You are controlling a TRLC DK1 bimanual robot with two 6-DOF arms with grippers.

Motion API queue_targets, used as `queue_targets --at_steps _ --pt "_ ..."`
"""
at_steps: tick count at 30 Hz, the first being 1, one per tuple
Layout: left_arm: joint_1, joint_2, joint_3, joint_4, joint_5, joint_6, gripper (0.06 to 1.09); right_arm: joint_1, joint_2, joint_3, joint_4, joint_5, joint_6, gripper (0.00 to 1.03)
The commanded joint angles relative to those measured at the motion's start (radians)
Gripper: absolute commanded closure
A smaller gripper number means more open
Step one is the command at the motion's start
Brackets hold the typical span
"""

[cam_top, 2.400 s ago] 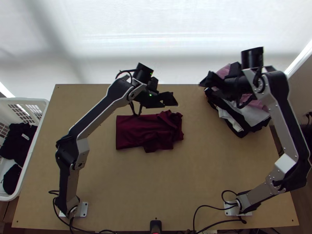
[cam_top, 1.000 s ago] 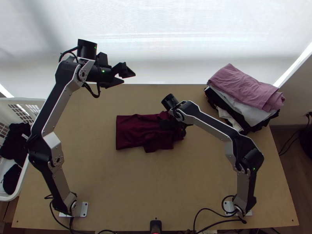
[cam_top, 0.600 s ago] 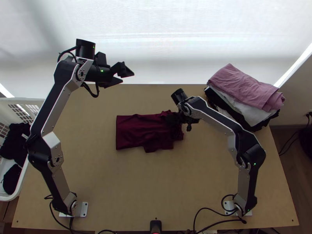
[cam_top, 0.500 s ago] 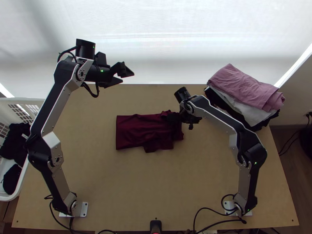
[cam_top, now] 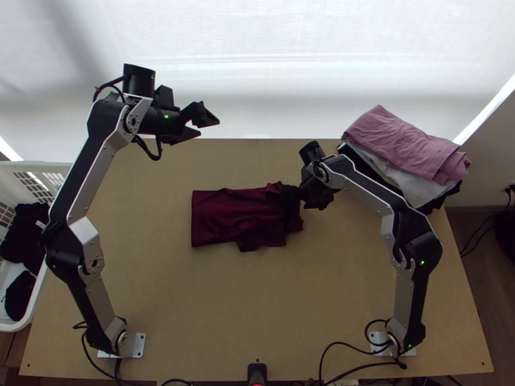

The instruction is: Fold the t-shirt

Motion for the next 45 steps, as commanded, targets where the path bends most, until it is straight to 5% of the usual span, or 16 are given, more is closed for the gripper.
queue_targets --at_steps 1,12,26,29,32,34,35,36,45 --pt "0.011 -0.037 -0.003 -0.012 0.009 0.005 0.10 -0.024 0.026 -0.036 -0.004 -0.050 0.010 0.04" --pt "0.014 -0.039 -0.002 -0.016 0.009 0.003 0.10 -0.009 0.034 -0.062 0.033 -0.223 0.007 0.04" --pt "0.034 -0.059 -0.002 -0.027 0.009 0.003 0.10 0.085 0.120 0.045 0.092 -0.292 0.045 0.05" --pt "0.043 -0.062 -0.002 -0.032 0.009 0.005 0.10 0.080 0.120 0.045 0.092 -0.291 0.045 0.20" --pt "0.049 -0.062 -0.002 -0.032 0.009 0.005 0.10 0.072 0.101 0.043 0.094 -0.291 0.036 0.56" --pt "0.050 -0.062 -0.002 -0.032 0.009 0.005 0.10 0.065 0.078 0.039 0.099 -0.291 0.030 0.63" --pt "0.049 -0.062 0.000 -0.032 0.009 0.005 0.10 0.065 0.061 0.036 0.097 -0.292 0.014 0.73" --pt "0.049 -0.062 0.002 -0.032 0.009 0.003 0.10 0.065 0.045 0.036 0.099 -0.292 0.008 0.95" --pt "0.057 -0.062 0.002 -0.032 0.009 0.005 0.10 0.051 -0.141 0.079 0.076 -0.292 -0.006 1.00"
